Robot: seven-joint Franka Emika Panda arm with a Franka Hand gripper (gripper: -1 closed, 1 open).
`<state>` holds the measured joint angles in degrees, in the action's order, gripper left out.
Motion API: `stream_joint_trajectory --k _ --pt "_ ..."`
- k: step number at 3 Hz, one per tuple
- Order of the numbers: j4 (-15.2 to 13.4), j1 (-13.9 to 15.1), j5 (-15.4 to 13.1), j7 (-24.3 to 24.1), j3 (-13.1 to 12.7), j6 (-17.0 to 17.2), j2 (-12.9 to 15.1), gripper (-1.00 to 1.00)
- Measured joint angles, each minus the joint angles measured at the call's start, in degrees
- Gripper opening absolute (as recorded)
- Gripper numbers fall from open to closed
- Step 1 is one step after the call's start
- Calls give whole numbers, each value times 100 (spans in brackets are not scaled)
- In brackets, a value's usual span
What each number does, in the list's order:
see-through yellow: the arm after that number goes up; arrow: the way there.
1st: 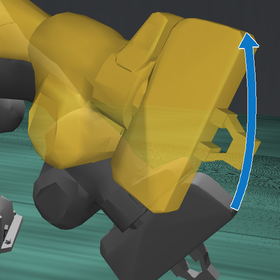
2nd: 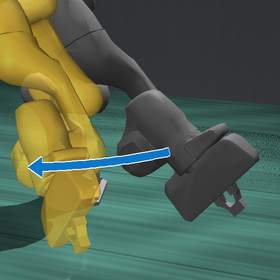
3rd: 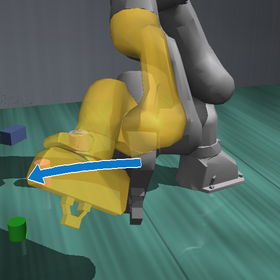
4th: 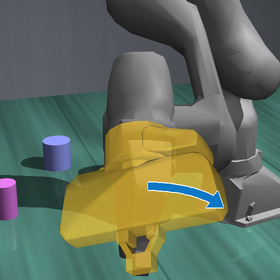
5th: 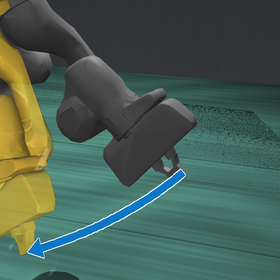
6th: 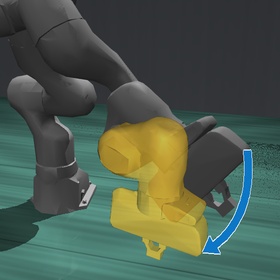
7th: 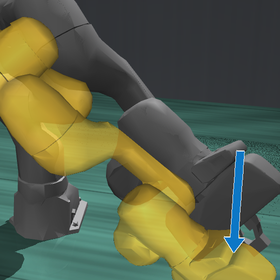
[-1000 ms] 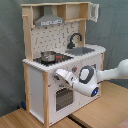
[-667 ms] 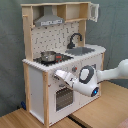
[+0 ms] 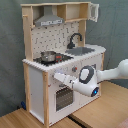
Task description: Play with the kitchen
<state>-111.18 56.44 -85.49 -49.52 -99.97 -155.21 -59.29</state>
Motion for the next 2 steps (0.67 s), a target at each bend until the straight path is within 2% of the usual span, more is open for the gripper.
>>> stream_joint_trajectory --k 2 --pt "-11 -4 0 1212 -4 29 -5 -100"
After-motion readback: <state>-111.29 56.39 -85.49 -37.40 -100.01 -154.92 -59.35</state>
